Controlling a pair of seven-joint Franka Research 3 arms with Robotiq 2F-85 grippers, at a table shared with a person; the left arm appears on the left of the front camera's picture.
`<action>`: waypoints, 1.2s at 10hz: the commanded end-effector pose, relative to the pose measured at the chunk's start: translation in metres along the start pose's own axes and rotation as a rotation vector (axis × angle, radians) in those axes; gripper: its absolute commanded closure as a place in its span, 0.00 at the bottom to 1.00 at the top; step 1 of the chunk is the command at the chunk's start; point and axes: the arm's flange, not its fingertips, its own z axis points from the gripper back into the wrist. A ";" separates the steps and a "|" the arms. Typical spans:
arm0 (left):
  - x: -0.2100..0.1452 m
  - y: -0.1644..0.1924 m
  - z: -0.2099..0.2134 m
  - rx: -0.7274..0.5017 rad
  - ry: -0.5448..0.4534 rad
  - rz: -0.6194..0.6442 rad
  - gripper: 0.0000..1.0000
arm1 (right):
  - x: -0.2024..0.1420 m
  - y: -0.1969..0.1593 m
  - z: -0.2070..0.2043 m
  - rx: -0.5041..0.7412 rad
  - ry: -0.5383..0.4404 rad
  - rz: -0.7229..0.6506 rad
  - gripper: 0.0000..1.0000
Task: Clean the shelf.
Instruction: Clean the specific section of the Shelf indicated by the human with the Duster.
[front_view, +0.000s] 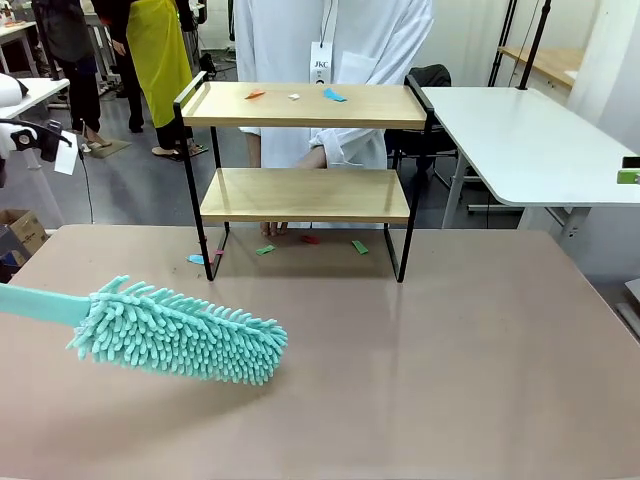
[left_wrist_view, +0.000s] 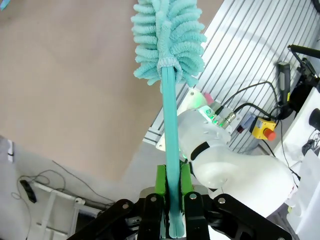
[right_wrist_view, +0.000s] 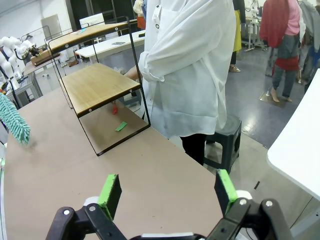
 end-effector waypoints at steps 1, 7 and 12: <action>-0.001 -0.001 0.001 -0.003 -0.008 0.001 0.87 | 0.003 0.001 0.000 0.000 -0.001 0.006 0.00; -0.008 -0.001 0.002 -0.078 -0.072 0.048 0.87 | 0.003 0.001 0.000 0.000 -0.001 0.006 0.00; 0.048 -0.026 -0.044 -0.218 -0.344 0.139 0.87 | 0.003 0.001 0.000 0.000 -0.001 0.006 0.00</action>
